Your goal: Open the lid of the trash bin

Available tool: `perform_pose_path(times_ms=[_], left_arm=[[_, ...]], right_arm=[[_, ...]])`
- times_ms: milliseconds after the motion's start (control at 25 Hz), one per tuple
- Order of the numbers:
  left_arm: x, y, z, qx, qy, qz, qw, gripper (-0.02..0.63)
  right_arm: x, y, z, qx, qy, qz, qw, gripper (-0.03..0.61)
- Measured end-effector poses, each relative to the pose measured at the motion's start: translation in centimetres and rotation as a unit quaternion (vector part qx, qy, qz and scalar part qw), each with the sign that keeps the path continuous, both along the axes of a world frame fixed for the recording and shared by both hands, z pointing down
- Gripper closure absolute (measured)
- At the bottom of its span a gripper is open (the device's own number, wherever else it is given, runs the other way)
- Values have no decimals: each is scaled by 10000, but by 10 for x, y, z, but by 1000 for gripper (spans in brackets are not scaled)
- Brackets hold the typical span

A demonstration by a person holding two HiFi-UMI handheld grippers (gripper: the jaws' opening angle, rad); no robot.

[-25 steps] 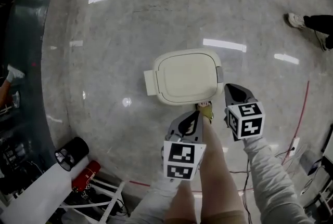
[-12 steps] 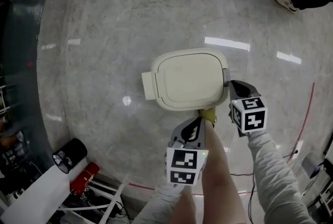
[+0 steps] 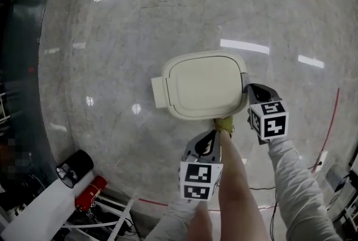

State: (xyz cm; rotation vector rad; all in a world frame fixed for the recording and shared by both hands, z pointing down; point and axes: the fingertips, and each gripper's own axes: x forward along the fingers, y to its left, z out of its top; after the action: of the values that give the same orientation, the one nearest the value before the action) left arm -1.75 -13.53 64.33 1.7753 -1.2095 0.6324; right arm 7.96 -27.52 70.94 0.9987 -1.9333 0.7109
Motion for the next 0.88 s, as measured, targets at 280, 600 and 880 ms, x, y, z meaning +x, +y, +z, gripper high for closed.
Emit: perform_pose_path(times_ms=[280, 600, 880], left_arm=[[3, 10, 2, -61, 8, 38, 10000, 609], [4, 21, 2, -140, 32, 37, 9999, 609], [3, 18, 2, -120, 32, -32, 9999, 609]], right_arm=[[1, -2, 3, 32, 95, -78, 9999, 583], [1, -2, 3, 61, 108, 40, 9999, 583], [2, -3, 4, 116, 133, 19, 9998, 584]])
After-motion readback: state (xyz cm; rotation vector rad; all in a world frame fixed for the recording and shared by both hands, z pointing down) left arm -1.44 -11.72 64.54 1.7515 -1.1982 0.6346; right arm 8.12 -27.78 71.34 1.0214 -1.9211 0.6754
